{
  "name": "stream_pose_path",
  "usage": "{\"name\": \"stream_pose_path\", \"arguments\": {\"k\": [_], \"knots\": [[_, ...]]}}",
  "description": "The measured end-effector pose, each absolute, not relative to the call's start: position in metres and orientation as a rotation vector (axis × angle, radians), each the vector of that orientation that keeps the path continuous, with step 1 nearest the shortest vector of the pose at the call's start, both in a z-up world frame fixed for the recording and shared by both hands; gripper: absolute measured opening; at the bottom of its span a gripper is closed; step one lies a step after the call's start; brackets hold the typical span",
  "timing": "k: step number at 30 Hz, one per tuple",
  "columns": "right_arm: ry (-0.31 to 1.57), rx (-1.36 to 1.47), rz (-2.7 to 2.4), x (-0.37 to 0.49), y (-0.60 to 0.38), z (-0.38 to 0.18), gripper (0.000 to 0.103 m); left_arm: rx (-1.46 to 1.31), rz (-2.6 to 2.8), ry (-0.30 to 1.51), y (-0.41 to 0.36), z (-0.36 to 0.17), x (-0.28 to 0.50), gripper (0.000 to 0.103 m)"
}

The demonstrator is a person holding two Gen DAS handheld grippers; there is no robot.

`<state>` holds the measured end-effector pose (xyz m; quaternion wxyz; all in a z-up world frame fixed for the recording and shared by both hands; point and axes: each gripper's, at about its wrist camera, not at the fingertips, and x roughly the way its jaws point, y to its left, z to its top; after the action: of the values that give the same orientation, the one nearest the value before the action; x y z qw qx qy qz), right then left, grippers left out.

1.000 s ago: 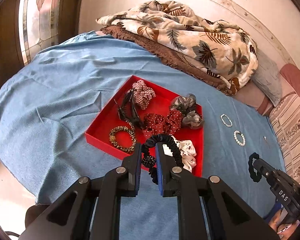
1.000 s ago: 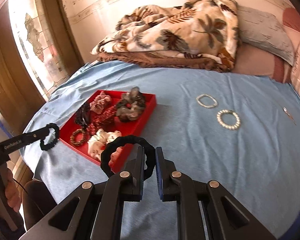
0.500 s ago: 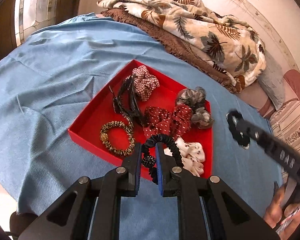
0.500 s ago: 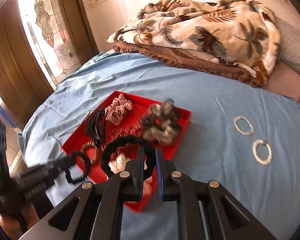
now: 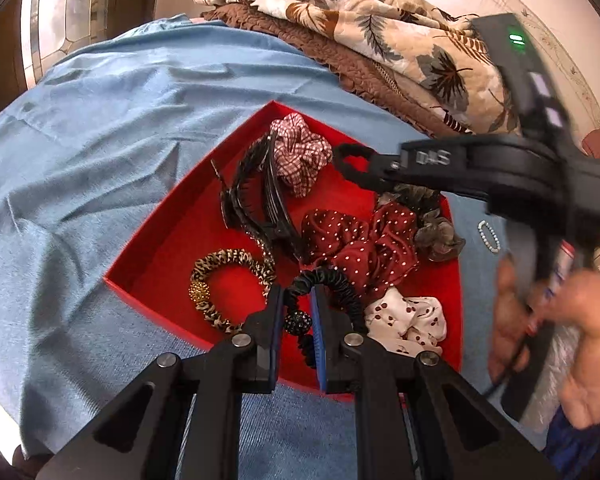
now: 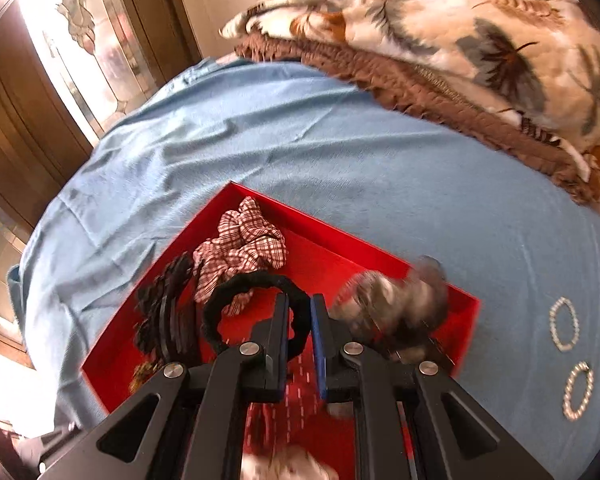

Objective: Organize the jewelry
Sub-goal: 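Carry both black hair ties into the red tray and open both grippers, then lift both open grippers away from the tray toward the pearl bracelets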

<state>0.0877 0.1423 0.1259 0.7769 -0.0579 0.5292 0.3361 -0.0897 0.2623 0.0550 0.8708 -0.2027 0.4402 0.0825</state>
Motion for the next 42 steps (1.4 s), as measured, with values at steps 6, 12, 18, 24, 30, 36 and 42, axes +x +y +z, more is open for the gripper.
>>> {"name": "stream_pose_path", "arguments": {"k": [6, 12, 18, 24, 30, 36, 42], "knots": [[1.183, -0.134, 0.714, 0.099, 0.154, 0.105, 0.013, -0.431, 0.175, 0.915, 0.265, 0.053, -0.089, 0.013], [1.184, -0.132, 0.707, 0.098, 0.157, 0.103, 0.015, -0.443, 0.157, 0.900, 0.263, 0.059, -0.092, 0.031], [1.154, -0.136, 0.697, 0.094, 0.154, 0.115, 0.041, -0.461, 0.157, 0.890, 0.264, 0.065, -0.097, 0.037], [1.121, -0.116, 0.693, 0.089, 0.141, 0.139, 0.042, -0.456, 0.185, 0.869, 0.265, 0.078, -0.108, 0.043], [1.085, -0.096, 0.693, 0.068, 0.105, 0.165, 0.047, -0.415, 0.231, 0.850, 0.261, 0.095, -0.123, 0.050], [1.074, -0.087, 0.663, 0.038, 0.056, 0.172, 0.052, -0.371, 0.273, 0.842, 0.249, 0.108, -0.139, 0.056], [1.084, -0.063, 0.616, 0.008, 0.005, 0.166, 0.052, -0.304, 0.312, 0.834, 0.235, 0.122, -0.150, 0.059]]}}
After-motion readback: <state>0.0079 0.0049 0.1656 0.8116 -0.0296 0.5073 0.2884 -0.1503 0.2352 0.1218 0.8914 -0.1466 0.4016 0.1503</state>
